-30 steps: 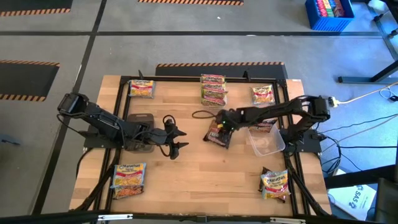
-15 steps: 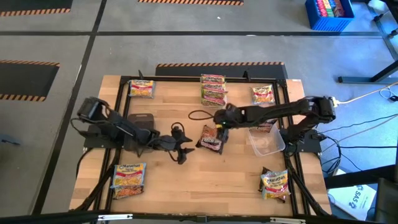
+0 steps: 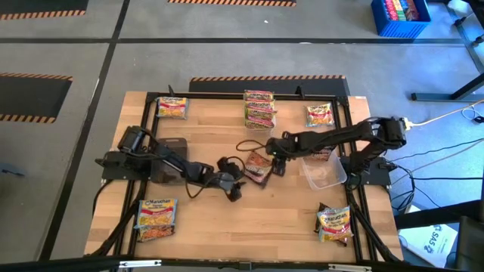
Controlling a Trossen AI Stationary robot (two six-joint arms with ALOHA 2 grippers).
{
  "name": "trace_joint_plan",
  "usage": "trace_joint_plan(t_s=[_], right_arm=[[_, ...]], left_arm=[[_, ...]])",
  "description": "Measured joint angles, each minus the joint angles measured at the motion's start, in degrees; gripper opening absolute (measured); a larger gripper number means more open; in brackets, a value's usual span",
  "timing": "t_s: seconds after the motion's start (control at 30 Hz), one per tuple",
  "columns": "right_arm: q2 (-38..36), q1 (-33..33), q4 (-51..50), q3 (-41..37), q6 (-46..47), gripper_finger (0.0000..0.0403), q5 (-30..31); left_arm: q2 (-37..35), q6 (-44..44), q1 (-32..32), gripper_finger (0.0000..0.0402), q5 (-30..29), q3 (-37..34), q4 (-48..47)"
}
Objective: Sort Maruchan noodles
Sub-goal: Put the top black noodle pack into the bottom transparent bin
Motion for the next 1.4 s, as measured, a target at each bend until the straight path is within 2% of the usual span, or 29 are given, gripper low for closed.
trace_joint_plan(t_s=[0.2,0.37,0.5,0.63,0.73,0.83,0.9,1.07,1.2,1.3,1.4], right_arm=[[0.0,6.5,0.4,-0.1,1.0,0.0248,-5.4],[0.0,11.4,9.8,-0.1,0.8,0.0248,-8.7],[0.0,13.1,13.3,0.8,-2.4,0.0248,-8.5],[-0.9,12.0,6.8,3.6,-3.6,0.0248,-2.3],[-1.6,10.4,2.5,5.0,-3.8,0.0248,4.3],[-1.5,7.7,0.8,4.9,-3.8,0.0248,10.1],[-0.8,5.6,2.2,4.1,-3.8,0.0248,11.6],[1.1,1.4,4.7,1.3,-3.8,0.0248,8.3],[2.9,0.8,5.6,-0.4,-3.7,0.0248,3.5],[3.0,1.6,4.9,-0.5,-2.1,0.0248,0.1],[2.8,3.6,5.3,-0.5,-0.4,0.0248,-3.5]], left_arm=[[-3.1,-0.6,2.3,0.0227,-4.2,0.8,-10.8],[-5.1,2.4,5.3,0.0227,-9.0,0.8,-10.5],[-6.7,4.9,7.7,0.0227,-8.2,0.9,-11.4],[-10.8,5.1,7.3,0.0227,-5.9,0.8,-16.0],[-14.8,5.6,5.1,0.0227,0.2,0.8,-17.2],[-15.4,6.8,2.5,0.0227,6.0,0.9,-13.8],[-14.2,7.3,0.7,0.0227,7.3,0.9,-10.3],[-8.1,6.7,-1.6,0.0227,6.1,0.8,-5.4],[-4.3,3.9,-1.1,0.0227,6.2,0.9,-4.9],[-4.3,3.8,-0.3,0.0227,4.5,0.9,-8.6],[-5.8,5.0,0.9,0.0227,0.4,0.8,-12.8]])
